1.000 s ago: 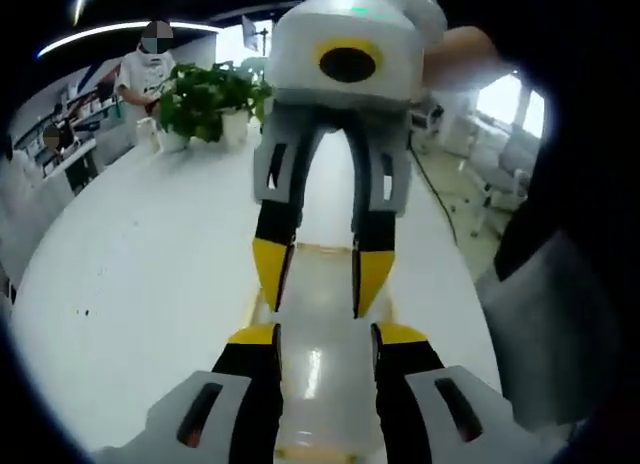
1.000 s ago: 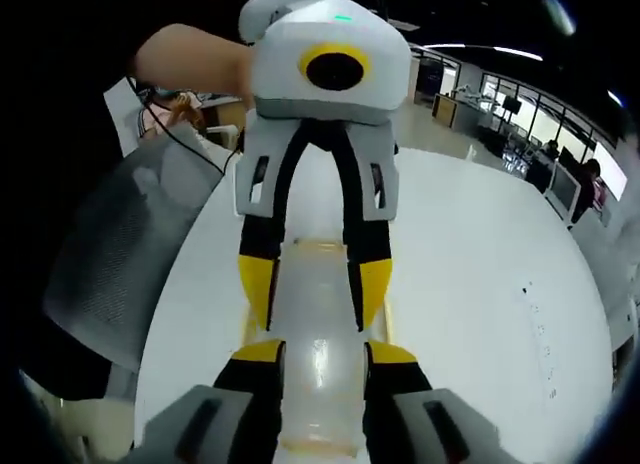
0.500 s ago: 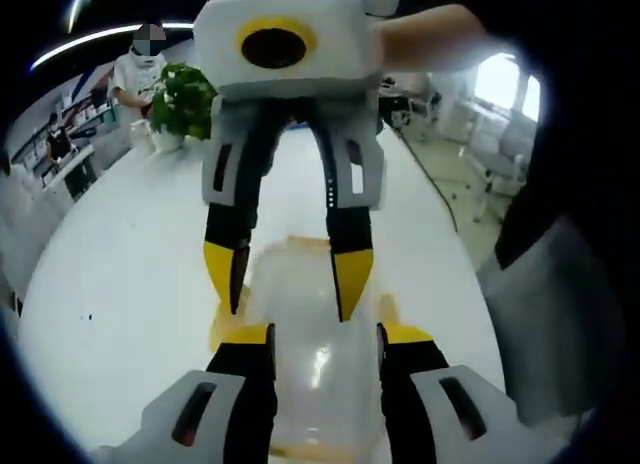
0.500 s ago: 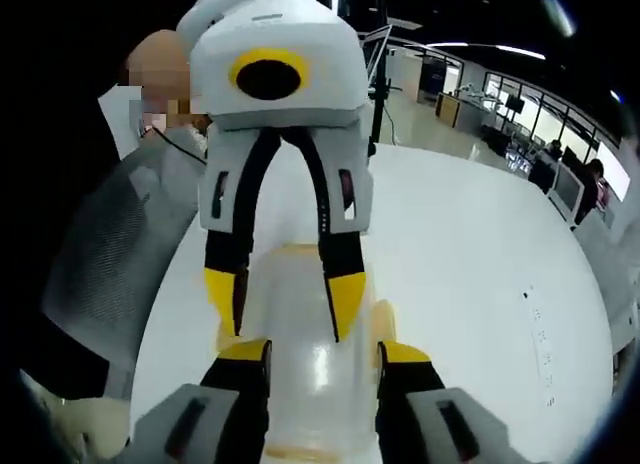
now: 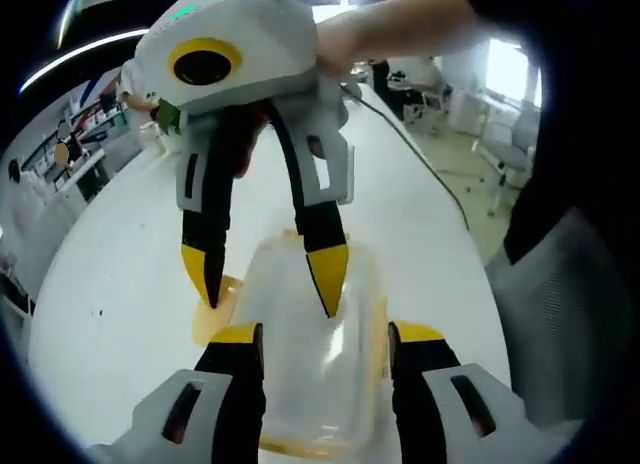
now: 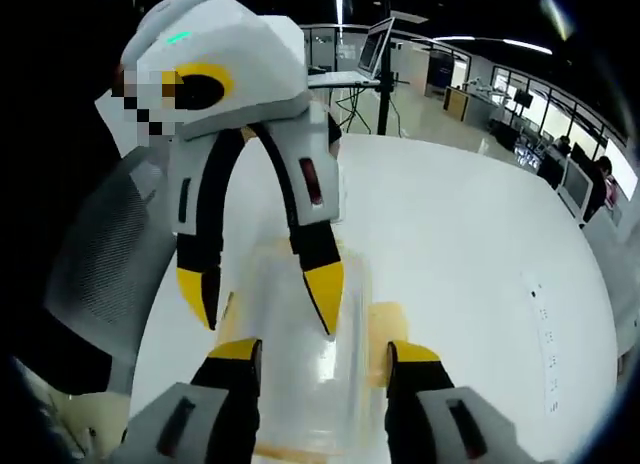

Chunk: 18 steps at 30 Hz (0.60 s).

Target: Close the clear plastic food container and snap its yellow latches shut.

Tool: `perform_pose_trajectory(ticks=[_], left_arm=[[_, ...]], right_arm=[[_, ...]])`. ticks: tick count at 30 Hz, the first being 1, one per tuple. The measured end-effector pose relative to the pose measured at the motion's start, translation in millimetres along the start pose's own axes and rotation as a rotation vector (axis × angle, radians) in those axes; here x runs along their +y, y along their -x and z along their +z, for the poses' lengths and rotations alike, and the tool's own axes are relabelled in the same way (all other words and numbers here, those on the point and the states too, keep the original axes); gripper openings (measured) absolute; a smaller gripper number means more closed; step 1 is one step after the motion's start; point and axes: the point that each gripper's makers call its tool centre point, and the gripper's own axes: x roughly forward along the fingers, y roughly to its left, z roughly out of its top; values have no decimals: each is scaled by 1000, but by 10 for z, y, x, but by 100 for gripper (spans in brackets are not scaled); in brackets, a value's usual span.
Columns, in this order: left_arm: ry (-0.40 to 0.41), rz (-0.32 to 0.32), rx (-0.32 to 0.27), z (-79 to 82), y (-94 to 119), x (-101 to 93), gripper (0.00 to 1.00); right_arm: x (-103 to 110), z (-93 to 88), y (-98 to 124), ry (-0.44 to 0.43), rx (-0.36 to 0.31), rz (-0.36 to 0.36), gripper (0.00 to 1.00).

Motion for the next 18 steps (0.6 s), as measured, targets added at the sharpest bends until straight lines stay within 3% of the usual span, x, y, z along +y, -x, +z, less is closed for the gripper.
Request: perform_pose_trajectory(ticks=[8, 10, 15, 18], left_arm=[[-100, 54, 82, -108, -43, -55, 50], [-99, 49, 80, -110, -57, -78, 49], [-169, 119, 94, -136, -74, -26, 46], [-188, 135, 71, -138, -101, -28, 48]], right_arm=[[-30, -60, -34, -11, 29, 28, 51], [-22, -58, -34, -12, 33, 43, 51], [-7, -92, -80, -25, 61, 94, 49], [-5, -106, -95, -43, 96, 128, 47]])
